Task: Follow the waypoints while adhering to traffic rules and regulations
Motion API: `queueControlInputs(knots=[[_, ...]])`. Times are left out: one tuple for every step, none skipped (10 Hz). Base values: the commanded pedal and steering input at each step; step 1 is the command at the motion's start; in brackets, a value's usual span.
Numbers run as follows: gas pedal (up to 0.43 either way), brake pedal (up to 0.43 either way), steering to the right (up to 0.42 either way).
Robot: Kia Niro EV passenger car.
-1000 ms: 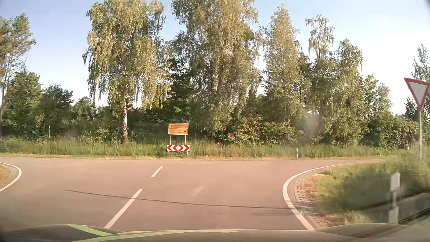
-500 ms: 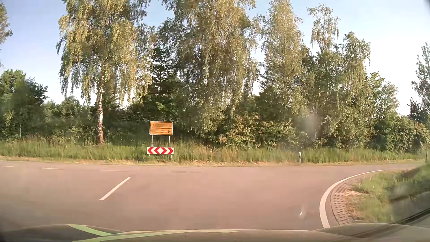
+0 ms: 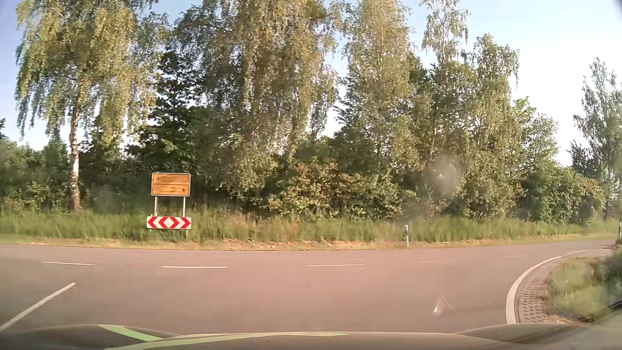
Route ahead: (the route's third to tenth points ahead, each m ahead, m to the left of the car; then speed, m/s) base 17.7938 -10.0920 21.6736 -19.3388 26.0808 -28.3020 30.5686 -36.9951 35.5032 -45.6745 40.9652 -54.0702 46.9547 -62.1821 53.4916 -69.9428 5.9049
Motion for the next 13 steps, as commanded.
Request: queueControlInputs(knots=[[0.000, 0.195, 0.233], [0.000, 0.189, 0.245], [0.000, 0.159, 0.259], [0.000, 0.012, 0.272], [0.000, 0.000, 0.280], [0.000, 0.000, 0.286], [0.000, 0.000, 0.289], [0.000, 0.000, 0.290], [0.000, 0.000, 0.291], [0.000, 0.000, 0.293], [0.079, 0.000, 0.297], [0.110, 0.000, 0.299], [0.118, 0.000, 0.298]])
